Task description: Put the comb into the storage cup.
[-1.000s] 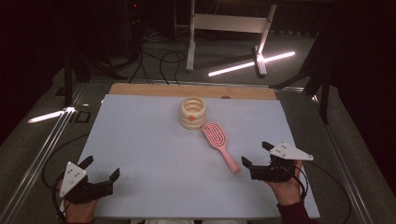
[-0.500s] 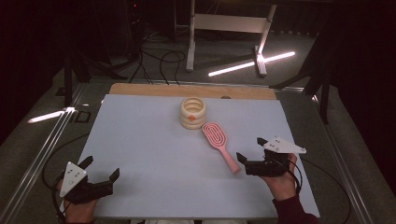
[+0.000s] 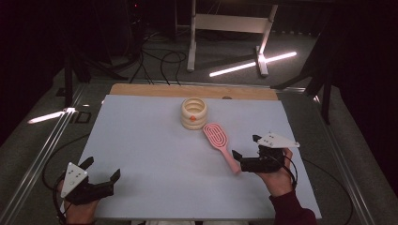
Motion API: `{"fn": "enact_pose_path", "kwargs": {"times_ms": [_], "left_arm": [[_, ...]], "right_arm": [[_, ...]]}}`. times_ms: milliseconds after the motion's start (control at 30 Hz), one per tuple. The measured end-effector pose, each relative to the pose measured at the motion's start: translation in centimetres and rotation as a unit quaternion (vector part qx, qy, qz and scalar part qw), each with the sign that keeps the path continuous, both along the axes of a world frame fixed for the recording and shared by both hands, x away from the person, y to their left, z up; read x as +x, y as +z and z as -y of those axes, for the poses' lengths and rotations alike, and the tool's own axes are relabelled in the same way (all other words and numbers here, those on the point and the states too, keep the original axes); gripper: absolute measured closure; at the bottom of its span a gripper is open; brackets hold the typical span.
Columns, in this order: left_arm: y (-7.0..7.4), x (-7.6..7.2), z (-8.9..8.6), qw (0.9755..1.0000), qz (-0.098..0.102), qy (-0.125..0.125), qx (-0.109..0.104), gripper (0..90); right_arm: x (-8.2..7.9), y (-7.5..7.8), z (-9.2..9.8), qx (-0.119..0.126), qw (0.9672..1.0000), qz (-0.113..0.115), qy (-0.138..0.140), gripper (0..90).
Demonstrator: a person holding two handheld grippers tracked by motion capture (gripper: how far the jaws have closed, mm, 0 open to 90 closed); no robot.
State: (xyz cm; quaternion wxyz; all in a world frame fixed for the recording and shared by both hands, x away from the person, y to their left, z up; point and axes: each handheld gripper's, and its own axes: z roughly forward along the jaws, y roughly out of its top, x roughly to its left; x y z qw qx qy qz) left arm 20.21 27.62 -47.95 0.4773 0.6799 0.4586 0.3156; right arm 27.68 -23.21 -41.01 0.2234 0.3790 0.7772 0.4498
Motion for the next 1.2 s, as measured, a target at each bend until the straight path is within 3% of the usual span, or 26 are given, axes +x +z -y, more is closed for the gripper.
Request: {"fn": "enact_pose_path", "kwargs": {"times_ms": [633,1200], "left_arm": [[-0.1,0.0,0.0,1.0000,-0.002,-0.001,0.002,0.0],[-0.2,0.1,0.1,1.0000,-0.004,-0.004,0.002,0.0]], "right_arm": [[1.7,-0.3,-1.9,-0.020,0.9992,-0.033,0.010,7.6],[3.4,-1.3,-3.1,-0.053,0.9957,-0.075,0.014,7.7]]}}
